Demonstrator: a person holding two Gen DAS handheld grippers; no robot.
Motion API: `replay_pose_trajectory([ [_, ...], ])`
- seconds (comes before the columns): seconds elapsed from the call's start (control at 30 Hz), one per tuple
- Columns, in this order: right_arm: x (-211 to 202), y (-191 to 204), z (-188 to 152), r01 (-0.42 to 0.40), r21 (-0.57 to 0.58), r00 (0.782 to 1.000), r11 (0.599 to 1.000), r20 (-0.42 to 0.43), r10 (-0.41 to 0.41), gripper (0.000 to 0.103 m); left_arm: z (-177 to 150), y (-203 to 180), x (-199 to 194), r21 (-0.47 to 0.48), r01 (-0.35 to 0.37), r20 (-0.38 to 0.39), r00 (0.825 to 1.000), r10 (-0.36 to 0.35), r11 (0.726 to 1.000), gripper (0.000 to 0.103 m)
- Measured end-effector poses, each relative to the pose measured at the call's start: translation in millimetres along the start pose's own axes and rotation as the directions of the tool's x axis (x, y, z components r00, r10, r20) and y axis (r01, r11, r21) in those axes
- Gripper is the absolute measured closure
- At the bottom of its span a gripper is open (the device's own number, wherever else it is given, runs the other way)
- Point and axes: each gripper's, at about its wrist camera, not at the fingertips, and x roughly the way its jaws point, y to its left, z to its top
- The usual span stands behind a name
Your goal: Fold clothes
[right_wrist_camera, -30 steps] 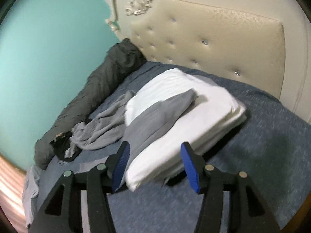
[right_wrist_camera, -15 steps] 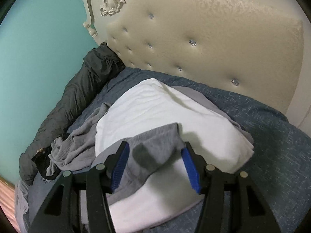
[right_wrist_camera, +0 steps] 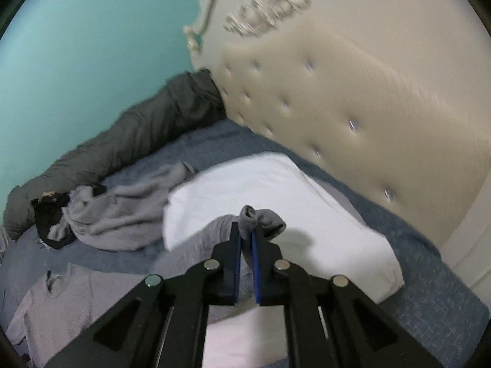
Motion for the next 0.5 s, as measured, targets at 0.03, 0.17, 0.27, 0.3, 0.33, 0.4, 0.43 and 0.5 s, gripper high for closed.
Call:
replay_pose_trajectory([
  [0.03,-5.7,7.5,4.6,-0.016,-0.005,1.000,1.000,0.012,0.016,0.097,-0.9,0.2,-0.8,-0.001,0.004,0.000,1.000,-0.004,1.000,0.043],
  [0.17,-27.1,55.9,24.7,-0.114,-0.060,0.992,0.992,0.042,0.116,0.097,-4.3,0.5,-6.1,0.009,0.011,0.006,1.000,-0.011,1.000,0.043],
  [0.27,-42.6,93.1,39.4,-0.184,-0.104,0.980,0.977,0.060,0.190,0.098,-6.4,2.6,-11.4,0.007,0.020,0.014,1.000,-0.020,1.000,0.043],
  [0.3,-46.0,108.2,43.2,-0.204,-0.121,0.975,0.971,0.062,0.212,0.098,-7.1,3.3,-13.2,0.007,0.023,0.016,1.000,-0.023,1.000,0.043],
  [0.33,-49.4,123.4,47.0,-0.224,-0.138,0.970,0.965,0.064,0.234,0.098,-7.7,3.9,-15.0,0.007,0.026,0.018,0.999,-0.026,1.000,0.043],
  [0.4,-56.0,153.7,55.6,-0.257,-0.171,0.960,0.951,0.067,0.272,0.098,-10.0,6.3,-18.7,0.005,0.032,0.021,0.999,-0.032,0.999,0.043],
  [0.43,-58.3,168.9,60.7,-0.268,-0.184,0.956,0.946,0.070,0.284,0.098,-11.2,7.6,-20.5,0.003,0.035,0.023,0.999,-0.035,0.999,0.043],
  [0.5,-63.4,199.9,70.7,-0.296,-0.208,0.946,0.932,0.073,0.317,0.098,-13.5,10.1,-23.1,0.003,0.042,0.020,0.999,-0.042,0.999,0.043],
])
